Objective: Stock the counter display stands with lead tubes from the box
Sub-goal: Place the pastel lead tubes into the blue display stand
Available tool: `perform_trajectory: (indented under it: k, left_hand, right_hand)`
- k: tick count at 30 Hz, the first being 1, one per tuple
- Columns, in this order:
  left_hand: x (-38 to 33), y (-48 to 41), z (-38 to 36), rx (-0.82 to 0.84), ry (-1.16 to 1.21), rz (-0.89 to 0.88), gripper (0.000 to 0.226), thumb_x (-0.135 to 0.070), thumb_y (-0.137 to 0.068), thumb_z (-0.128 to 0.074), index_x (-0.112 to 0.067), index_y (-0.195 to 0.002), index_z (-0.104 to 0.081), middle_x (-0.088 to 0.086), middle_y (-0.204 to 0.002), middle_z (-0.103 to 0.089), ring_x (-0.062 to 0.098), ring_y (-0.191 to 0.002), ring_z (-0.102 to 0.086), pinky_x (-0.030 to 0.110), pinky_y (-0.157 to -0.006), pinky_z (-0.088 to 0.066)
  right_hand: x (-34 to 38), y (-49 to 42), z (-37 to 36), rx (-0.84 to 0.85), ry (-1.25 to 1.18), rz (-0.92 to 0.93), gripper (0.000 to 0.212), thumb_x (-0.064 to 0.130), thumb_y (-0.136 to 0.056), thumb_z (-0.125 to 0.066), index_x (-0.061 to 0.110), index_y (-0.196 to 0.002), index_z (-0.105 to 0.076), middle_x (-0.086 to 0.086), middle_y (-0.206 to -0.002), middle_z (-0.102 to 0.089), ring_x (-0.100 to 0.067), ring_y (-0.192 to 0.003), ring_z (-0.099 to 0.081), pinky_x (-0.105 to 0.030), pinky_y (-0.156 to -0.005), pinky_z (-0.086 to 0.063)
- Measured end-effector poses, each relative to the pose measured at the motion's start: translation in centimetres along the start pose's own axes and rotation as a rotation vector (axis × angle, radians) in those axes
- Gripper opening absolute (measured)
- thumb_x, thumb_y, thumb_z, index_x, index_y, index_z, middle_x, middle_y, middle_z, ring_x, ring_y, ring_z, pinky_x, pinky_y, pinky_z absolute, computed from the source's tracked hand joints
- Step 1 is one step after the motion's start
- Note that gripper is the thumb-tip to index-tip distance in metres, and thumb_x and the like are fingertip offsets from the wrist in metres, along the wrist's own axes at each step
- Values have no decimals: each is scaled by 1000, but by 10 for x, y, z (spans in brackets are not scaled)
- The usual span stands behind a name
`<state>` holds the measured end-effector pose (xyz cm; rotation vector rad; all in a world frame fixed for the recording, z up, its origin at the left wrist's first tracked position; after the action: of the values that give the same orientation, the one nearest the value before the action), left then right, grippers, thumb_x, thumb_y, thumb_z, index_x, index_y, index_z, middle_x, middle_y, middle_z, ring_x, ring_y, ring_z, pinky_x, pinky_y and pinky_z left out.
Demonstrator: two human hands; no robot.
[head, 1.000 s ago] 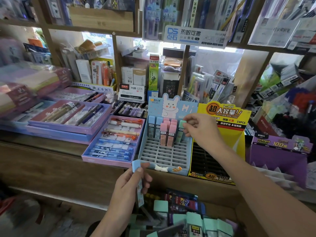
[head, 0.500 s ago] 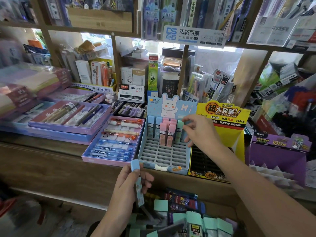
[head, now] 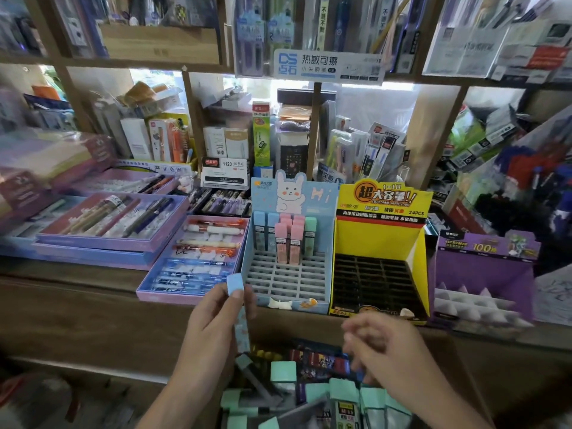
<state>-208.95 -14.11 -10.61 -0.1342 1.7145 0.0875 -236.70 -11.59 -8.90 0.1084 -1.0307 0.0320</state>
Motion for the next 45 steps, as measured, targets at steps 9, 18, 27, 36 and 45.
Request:
perform_trajectory:
  k: [9, 18, 27, 36, 45]
  left_hand:
    - [-67, -33, -15, 128, -168, -206, 25, -25, -105, -53, -36, -109, -76, -7, -110, -78, 5, -102, -73, 11, -75, -56]
    - [-86, -79, -22, 61, -440, -313, 35, -8, -97, -67, -43, -98, -70, -19, -93, -77, 2, -87, -71, 20, -71, -59]
    - [-87, -114, -32, 25, -770, -351, 17, -11, -93, -74, -24, -102, -69, -11, -90, -72, 3, -83, -65, 24, -74, -53]
    - [-81, -123, -37, 41, -884, -370, 16, -9, -93, -72, -19, -105, -73, -14, -85, -69, -1, -81, -63, 17, -71, -49]
    - [-70, -130, -41, 57, -851, -296, 15, -2, -95, -68, -15, -101, -68, -1, -84, -71, 12, -78, -70, 29, -73, -63]
  right_hand:
    - [-54, -7, -26, 261, 417, -190, 18, 33, -93, -72, 41, -109, -73, 17, -112, -69, 0, -105, -64, -27, -102, -52]
    - [-68, -5, -27, 328, 465, -249, 33, 40, -94, -69, 40, -127, -64, 13, -117, -48, -7, -116, -58, -24, -106, -45]
    - [-71, -10, -27, 354, 451, -207, 29, 37, -93, -69, 33, -122, -71, 5, -121, -64, -10, -108, -64, -29, -97, -54]
    - [-73, -13, -26, 351, 429, -168, 29, 35, -94, -70, 30, -122, -71, 7, -121, -66, -7, -107, -64, -30, -96, -56]
    - [-78, -14, -27, 356, 432, -183, 30, 34, -93, -70, 32, -123, -69, 9, -117, -66, -7, -103, -65, -31, -95, -56]
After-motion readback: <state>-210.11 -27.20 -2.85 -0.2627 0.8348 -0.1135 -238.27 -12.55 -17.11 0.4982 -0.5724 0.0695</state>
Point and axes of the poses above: each hand's wrist, its own y-axis away from the middle knuckle, its own z-axis out of the back of the hand, x = y × z, the point moved 5 cm from there along -y, towards the middle knuckle
